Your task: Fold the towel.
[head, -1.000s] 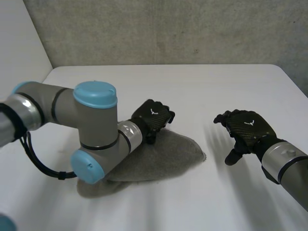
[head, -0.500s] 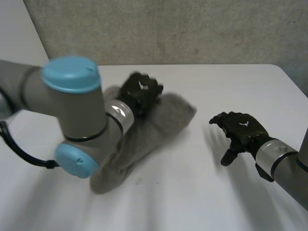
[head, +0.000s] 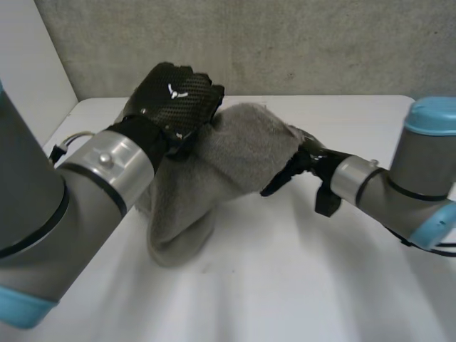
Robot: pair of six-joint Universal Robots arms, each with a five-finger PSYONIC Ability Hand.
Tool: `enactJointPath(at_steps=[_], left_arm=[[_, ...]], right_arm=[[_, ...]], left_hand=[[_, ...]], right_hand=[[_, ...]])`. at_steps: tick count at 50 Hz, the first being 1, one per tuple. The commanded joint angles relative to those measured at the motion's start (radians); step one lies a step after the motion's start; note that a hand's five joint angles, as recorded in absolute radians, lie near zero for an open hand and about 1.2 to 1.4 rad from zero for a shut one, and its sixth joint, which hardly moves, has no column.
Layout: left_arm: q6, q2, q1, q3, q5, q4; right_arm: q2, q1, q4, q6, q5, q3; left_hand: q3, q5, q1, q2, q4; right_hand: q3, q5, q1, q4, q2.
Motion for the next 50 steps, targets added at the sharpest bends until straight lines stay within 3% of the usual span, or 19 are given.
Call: enactJointPath(at_steps=[1, 7, 9, 10, 12, 14, 18, 20, 21, 23, 24, 26, 32, 35, 42, 48, 50], left_arm=[[-0.022, 0.052, 0.0, -0.096, 0.001, 0.011], [-0.08, 0.066, 0.01, -0.136, 0.002, 0.04], [-0.107, 0.067, 0.016, -0.153, 0.002, 0.042], [-0.107, 0.067, 0.016, -0.153, 0.002, 0.042], [-0.117, 0.067, 0.023, -0.158, 0.002, 0.042], [-0.13, 0.067, 0.039, -0.174, 0.002, 0.051], [-0.137, 0.067, 0.079, -0.19, 0.001, 0.085], [-0.137, 0.067, 0.105, -0.197, 0.001, 0.106], [-0.14, 0.066, 0.14, -0.205, -0.001, 0.133], [-0.144, 0.066, 0.176, -0.208, -0.002, 0.151], [-0.152, 0.064, 0.197, -0.211, -0.002, 0.158], [-0.164, 0.062, 0.214, -0.214, -0.001, 0.164], [-0.201, 0.043, 0.227, -0.236, -0.001, 0.164], [-0.204, 0.017, 0.227, -0.268, -0.001, 0.164], [-0.198, -0.03, 0.208, -0.332, -0.002, 0.151], [-0.193, -0.057, 0.204, -0.348, 0.001, 0.137], [-0.195, -0.076, 0.204, -0.339, 0.002, 0.137]], right_arm=[[0.122, 0.129, 0.003, -0.008, -0.048, -0.119], [0.17, 0.22, 0.0, -0.002, -0.079, -0.121], [0.188, 0.248, -0.002, 0.002, -0.074, -0.124], [0.188, 0.248, -0.002, 0.002, -0.074, -0.124], [0.191, 0.249, 0.0, 0.007, -0.073, -0.127], [0.186, 0.248, 0.0, 0.015, -0.071, -0.128], [0.163, 0.242, 0.01, 0.015, -0.036, -0.13], [0.084, 0.181, 0.033, -0.014, 0.089, -0.11], [0.084, 0.18, 0.033, -0.015, 0.09, -0.11], [-0.025, 0.089, 0.032, -0.133, 0.247, -0.054], [-0.025, 0.088, 0.032, -0.134, 0.248, -0.053], [-0.115, 0.038, 0.027, -0.288, 0.343, 0.038], [-0.232, 0.025, 0.015, -0.52, 0.357, 0.216], [-0.251, 0.027, 0.023, -0.558, 0.357, 0.247], [-0.392, 0.037, 0.241, -0.776, 0.348, 0.326], [-0.393, 0.036, 0.462, -0.97, 0.349, 0.297], [-0.387, 0.037, 0.467, -0.979, 0.349, 0.278]], left_hand=[[0.185, 0.231, 0.263, 0.187, 0.179], [0.185, 0.231, 0.263, 0.187, 0.179], [0.185, 0.231, 0.263, 0.187, 0.179], [0.185, 0.231, 0.263, 0.187, 0.179], [0.185, 0.231, 0.263, 0.187, 0.179], [0.185, 0.231, 0.263, 0.187, 0.179], [0.185, 0.231, 0.263, 0.187, 0.179], [0.185, 0.231, 0.263, 0.187, 0.179], [0.185, 0.231, 0.263, 0.187, 0.179], [0.185, 0.231, 0.263, 0.187, 0.179], [0.185, 0.231, 0.263, 0.187, 0.179], [0.185, 0.231, 0.263, 0.187, 0.179], [0.185, 0.231, 0.263, 0.187, 0.179], [0.185, 0.231, 0.263, 0.187, 0.179], [0.185, 0.231, 0.263, 0.187, 0.179], [0.185, 0.231, 0.263, 0.187, 0.179], [0.185, 0.231, 0.263, 0.187, 0.179]], right_hand=[[-0.042, -0.057, -0.037, -0.062, -0.05], [-0.04, -0.055, -0.035, -0.061, -0.049], [0.374, 0.359, 0.379, 0.354, 0.366], [0.377, 0.361, 0.382, 0.356, 0.368], [1.069, 1.053, 1.074, 1.048, 1.06], [1.179, 1.164, 1.184, 1.158, 1.171], [1.18, 1.165, 1.185, 1.16, 1.172], [1.18, 1.165, 1.185, 1.16, 1.172], [1.18, 1.165, 1.185, 1.16, 1.172], [1.18, 1.165, 1.185, 1.16, 1.172], [1.18, 1.165, 1.185, 1.16, 1.172], [1.18, 1.165, 1.185, 1.16, 1.172], [1.18, 1.165, 1.185, 1.16, 1.172], [1.18, 1.165, 1.185, 1.16, 1.172], [1.18, 1.165, 1.185, 1.16, 1.172], [1.18, 1.165, 1.185, 1.16, 1.172], [1.18, 1.165, 1.185, 1.16, 1.172]])
